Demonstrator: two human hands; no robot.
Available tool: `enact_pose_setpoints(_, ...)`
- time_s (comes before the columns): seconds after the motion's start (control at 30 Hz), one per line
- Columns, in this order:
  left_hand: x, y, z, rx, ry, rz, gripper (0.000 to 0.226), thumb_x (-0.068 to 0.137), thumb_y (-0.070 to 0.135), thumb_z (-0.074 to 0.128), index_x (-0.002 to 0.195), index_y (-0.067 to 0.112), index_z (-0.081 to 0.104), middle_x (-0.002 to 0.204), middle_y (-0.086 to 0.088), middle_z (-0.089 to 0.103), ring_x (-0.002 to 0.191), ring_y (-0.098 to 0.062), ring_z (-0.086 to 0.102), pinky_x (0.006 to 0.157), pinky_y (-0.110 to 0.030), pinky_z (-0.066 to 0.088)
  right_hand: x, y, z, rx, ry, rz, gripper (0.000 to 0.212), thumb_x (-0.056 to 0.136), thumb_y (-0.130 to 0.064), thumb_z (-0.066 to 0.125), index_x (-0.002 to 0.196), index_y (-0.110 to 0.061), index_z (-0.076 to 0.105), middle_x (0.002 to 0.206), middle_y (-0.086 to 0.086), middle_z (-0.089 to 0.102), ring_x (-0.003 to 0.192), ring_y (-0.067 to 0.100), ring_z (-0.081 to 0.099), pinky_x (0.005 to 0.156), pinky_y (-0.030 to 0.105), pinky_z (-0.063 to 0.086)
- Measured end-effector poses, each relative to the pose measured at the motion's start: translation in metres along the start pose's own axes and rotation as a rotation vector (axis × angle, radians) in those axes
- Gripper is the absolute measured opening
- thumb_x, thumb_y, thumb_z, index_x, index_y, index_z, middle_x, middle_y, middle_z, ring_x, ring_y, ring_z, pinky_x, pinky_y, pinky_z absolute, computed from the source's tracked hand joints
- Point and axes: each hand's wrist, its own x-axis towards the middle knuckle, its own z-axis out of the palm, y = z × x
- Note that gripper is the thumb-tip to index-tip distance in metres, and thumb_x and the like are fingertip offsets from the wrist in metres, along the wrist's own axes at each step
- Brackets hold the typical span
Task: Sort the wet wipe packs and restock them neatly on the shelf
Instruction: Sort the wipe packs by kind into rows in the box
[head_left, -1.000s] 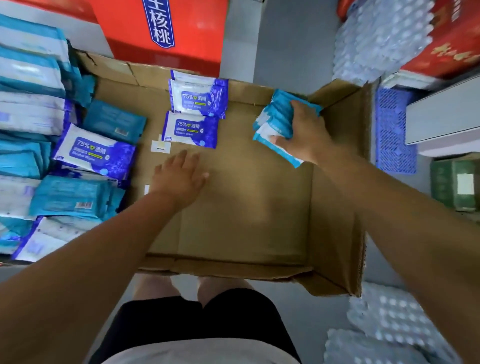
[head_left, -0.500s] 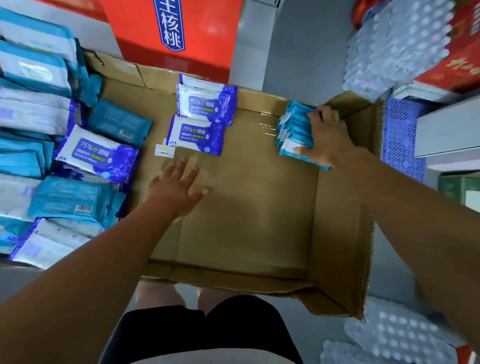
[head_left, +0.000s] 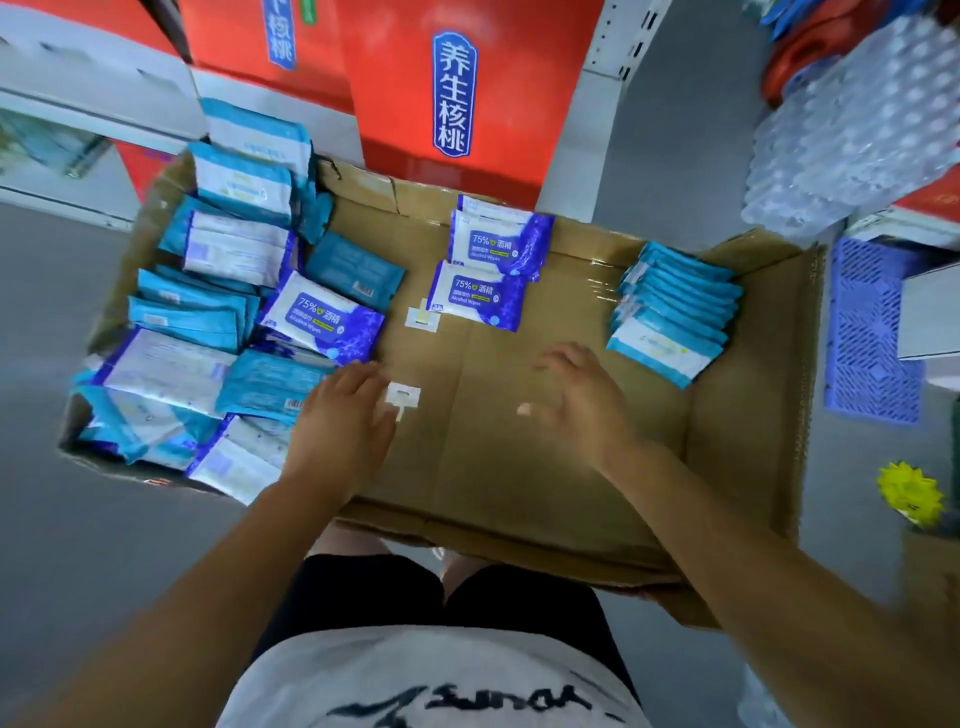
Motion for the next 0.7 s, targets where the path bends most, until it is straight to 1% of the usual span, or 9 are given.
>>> enact_pose_setpoints(0.07,-0.018,-0.025,-0.010,-0.022,0.080,-0.052,0.034,0.087,0.018,0.078,0.118,0.006,0.072,0.131,-0.015,0.066,0.118,-0.040,0.061,0.097,-0.053,0.050,-0.012,-0.040,0.022,0.060,-0.105,0.005,0.053,0.077,-0.039,0.083,0.120,-0.012,0.066,0.124,0.006,0.060,0.120,0.023,0.052,0.099,0.031,0.043)
enact_pose_setpoints(0.13,-0.033,-0.054,-0.021,-0.033,0.158,-0.107,0.033,0.086,0.014,0.078,0.116,0.004,0.072,0.128,-0.015,0.068,0.117,-0.040,0.061,0.094,-0.053,0.051,-0.019,-0.080,0.045,0.164,-0.168,0.024,0.048,0.078,-0.037,0.083,0.117,-0.013,0.068,0.121,0.005,0.063,0.117,0.020,0.054,0.092,0.020,0.035)
enact_pose_setpoints(0.23,-0.044,-0.101,-0.041,-0.041,0.191,-0.177,0.035,0.087,0.014,0.077,0.119,0.004,0.069,0.127,-0.017,0.068,0.119,-0.041,0.059,0.098,-0.053,0.048,-0.018,-0.138,0.081,0.328,-0.193,0.098,0.040,0.080,-0.033,0.083,0.111,-0.012,0.070,0.116,0.004,0.067,0.109,0.018,0.059,0.091,0.022,0.041)
enact_pose_setpoints(0.27,-0.045,-0.117,-0.049,-0.039,0.178,-0.189,0.036,0.088,0.016,0.077,0.121,0.004,0.068,0.129,-0.017,0.067,0.121,-0.041,0.058,0.099,-0.053,0.047,-0.014,-0.157,0.093,0.362,-0.186,0.125,0.037,0.081,-0.033,0.082,0.109,-0.012,0.070,0.115,0.004,0.068,0.106,0.017,0.061,0.091,0.024,0.043)
enact_pose_setpoints(0.37,-0.040,-0.164,-0.072,-0.023,0.109,-0.187,0.040,0.092,0.023,0.074,0.128,0.006,0.067,0.137,-0.015,0.064,0.129,-0.037,0.056,0.108,-0.051,0.043,0.003,-0.207,0.122,0.405,-0.131,0.154,0.032,0.085,-0.029,0.078,0.111,-0.011,0.070,0.115,0.004,0.067,0.107,0.018,0.061,0.086,0.019,0.041)
enact_pose_setpoints(0.47,-0.034,-0.213,-0.090,0.030,0.016,-0.143,0.046,0.095,0.029,0.071,0.137,0.012,0.062,0.151,-0.009,0.054,0.142,-0.031,0.046,0.117,-0.049,0.034,0.027,-0.246,0.143,0.379,-0.119,0.113,0.043,0.088,-0.030,0.075,0.125,-0.010,0.065,0.133,0.007,0.060,0.124,0.022,0.054,0.106,0.030,0.042)
enact_pose_setpoints(0.53,-0.028,-0.241,-0.097,0.041,-0.063,-0.117,0.052,0.096,0.031,0.070,0.143,0.014,0.058,0.158,-0.007,0.047,0.148,-0.028,0.038,0.120,-0.047,0.028,0.044,-0.262,0.154,0.323,-0.117,0.100,0.055,0.088,-0.032,0.076,0.135,-0.010,0.059,0.148,0.009,0.049,0.137,0.026,0.044,0.116,0.036,0.034)
enact_pose_setpoints(0.63,-0.019,-0.271,-0.103,0.044,-0.199,-0.084,0.057,0.098,0.037,0.066,0.150,0.021,0.050,0.164,-0.001,0.037,0.150,-0.025,0.034,0.122,-0.045,0.026,0.058,-0.271,0.166,0.179,-0.179,0.152,0.071,0.084,-0.034,0.079,0.145,-0.012,0.050,0.156,0.009,0.040,0.143,0.027,0.036,0.119,0.034,0.027)
enact_pose_setpoints(0.7,-0.015,-0.282,-0.105,0.054,-0.251,-0.041,0.059,0.099,0.041,0.064,0.153,0.025,0.047,0.165,0.001,0.035,0.149,-0.025,0.035,0.122,-0.046,0.028,0.060,-0.272,0.170,0.132,-0.177,0.187,0.071,0.083,-0.028,0.080,0.146,-0.013,0.049,0.155,0.009,0.042,0.142,0.028,0.037,0.117,0.033,0.028)
